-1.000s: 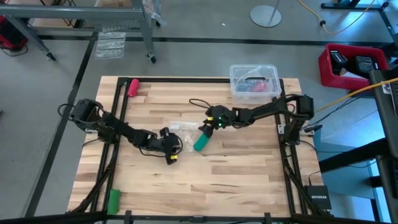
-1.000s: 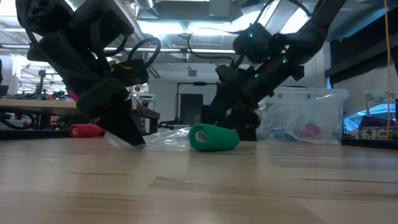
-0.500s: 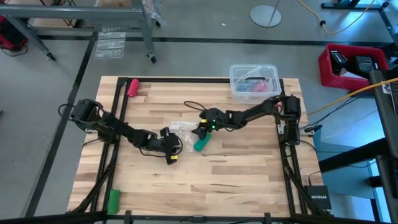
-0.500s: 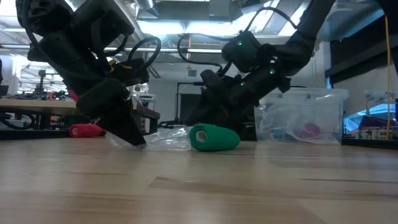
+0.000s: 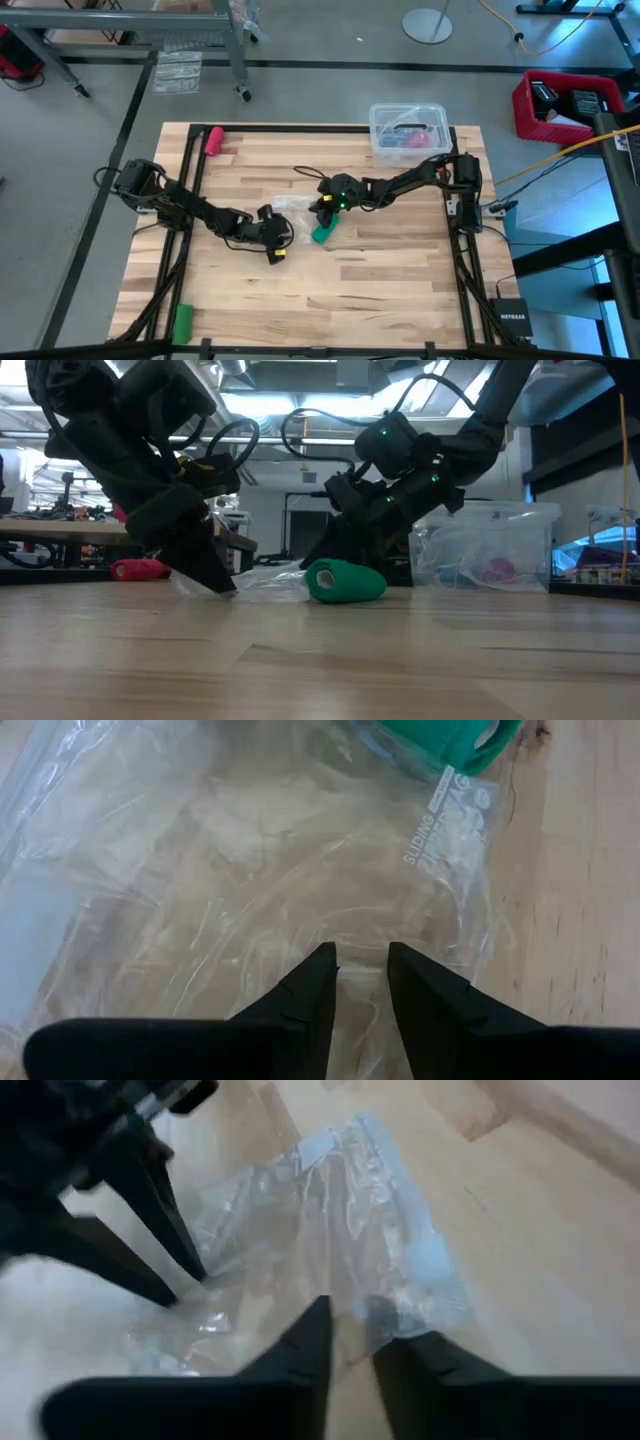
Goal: Roll bandage
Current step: Open the transparent zip bag
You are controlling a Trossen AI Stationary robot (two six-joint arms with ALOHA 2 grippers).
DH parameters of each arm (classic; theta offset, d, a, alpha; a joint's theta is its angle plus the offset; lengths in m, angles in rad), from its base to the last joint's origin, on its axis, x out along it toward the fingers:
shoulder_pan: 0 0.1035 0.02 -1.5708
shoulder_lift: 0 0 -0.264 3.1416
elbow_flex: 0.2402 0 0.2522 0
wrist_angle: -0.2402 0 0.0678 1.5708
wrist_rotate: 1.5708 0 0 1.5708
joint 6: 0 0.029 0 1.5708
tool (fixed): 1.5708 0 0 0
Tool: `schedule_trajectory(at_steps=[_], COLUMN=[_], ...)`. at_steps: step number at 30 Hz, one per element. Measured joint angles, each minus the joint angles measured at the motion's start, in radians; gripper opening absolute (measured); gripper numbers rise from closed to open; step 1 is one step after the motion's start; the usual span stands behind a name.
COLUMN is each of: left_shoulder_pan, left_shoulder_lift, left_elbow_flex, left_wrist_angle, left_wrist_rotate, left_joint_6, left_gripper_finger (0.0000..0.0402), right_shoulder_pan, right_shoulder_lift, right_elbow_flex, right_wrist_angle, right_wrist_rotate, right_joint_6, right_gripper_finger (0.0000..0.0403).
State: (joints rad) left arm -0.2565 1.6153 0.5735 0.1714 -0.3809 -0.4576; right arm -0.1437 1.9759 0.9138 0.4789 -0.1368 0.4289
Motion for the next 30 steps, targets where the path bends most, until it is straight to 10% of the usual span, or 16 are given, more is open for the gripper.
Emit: schedule_trajectory(at_steps=[4, 15, 30], left_shoulder_pan=[-0.012, -0.110, 0.001], left_shoulder_lift=[-0.028, -0.315, -0.335], left_elbow_flex=[0.020, 0.262, 0.281], left_wrist_angle=[-0.036, -0.557, -0.382], left_wrist_rotate=[0.004, 0.012, 0.158], left_joint_6=[-0.006, 0.030, 0.014], left_gripper_finger=[0.0088, 0.0088, 0.0172], right_shoulder_pan=[0.019, 0.149, 0.368], right_shoulder_lift=[0.000, -0.046, -0.049], right_elbow_flex=[0.000, 0.000, 0.005], right_wrist_angle=[-0.004, 0.039, 0.261], right_wrist_rotate=[0.064, 0.169, 0.391], right_joint_6=[-0.112, -0.336, -0.516], right_gripper_finger=[0.0010, 0.0010, 0.0004])
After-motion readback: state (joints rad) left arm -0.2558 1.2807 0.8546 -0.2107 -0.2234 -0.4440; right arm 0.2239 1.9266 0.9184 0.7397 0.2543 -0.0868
